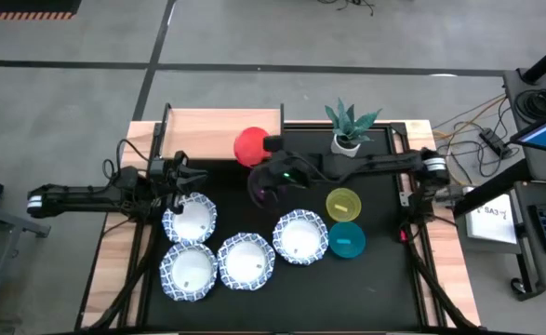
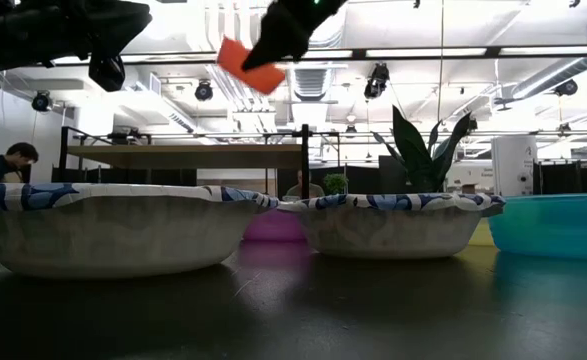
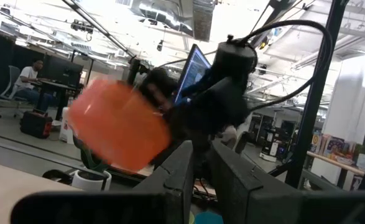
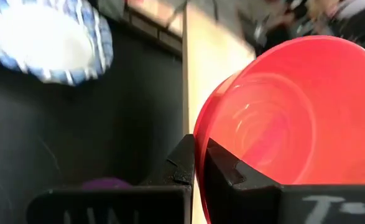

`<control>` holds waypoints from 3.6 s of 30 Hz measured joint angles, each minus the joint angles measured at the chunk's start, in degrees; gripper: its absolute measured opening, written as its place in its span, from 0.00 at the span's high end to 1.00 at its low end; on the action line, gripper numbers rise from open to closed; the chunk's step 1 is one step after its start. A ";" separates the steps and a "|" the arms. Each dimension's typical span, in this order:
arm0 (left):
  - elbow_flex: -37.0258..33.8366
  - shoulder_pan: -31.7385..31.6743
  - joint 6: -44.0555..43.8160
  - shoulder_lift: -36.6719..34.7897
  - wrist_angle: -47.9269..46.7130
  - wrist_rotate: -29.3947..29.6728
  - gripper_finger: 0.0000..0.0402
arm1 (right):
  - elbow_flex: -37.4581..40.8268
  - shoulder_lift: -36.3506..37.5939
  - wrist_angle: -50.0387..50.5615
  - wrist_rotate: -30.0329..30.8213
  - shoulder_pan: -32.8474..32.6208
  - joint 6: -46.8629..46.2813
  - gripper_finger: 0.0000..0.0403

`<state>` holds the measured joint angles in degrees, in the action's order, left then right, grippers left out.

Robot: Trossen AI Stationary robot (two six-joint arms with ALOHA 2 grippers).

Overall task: Place and stack bowls onto a shelf
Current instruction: Put the orange bowl on the shelf, then put the blue bowl on the shelf

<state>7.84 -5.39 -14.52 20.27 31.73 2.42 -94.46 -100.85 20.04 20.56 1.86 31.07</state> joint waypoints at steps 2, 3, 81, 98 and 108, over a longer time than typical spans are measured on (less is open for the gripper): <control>0.00 -0.02 0.00 0.00 0.00 0.00 0.90 | -2.89 -2.54 3.77 0.00 1.32 -0.46 0.98; 0.00 0.00 0.00 0.00 0.00 0.00 0.90 | -4.30 -3.71 5.57 0.00 1.94 -0.89 0.98; 0.00 -0.01 -1.47 0.07 -0.02 0.00 0.90 | 21.78 20.60 3.73 -35.59 0.53 -23.33 0.86; -0.04 0.02 -4.16 2.02 -0.23 0.14 0.90 | 51.32 26.79 -23.97 -35.56 -1.24 -28.50 0.87; 0.46 2.33 -17.11 14.00 4.11 2.25 0.90 | 51.37 27.05 -22.01 -35.56 -1.22 -25.26 0.87</control>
<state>8.30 -3.06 -31.63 34.27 35.84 4.66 -43.09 -73.80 -1.97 -15.00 0.64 5.81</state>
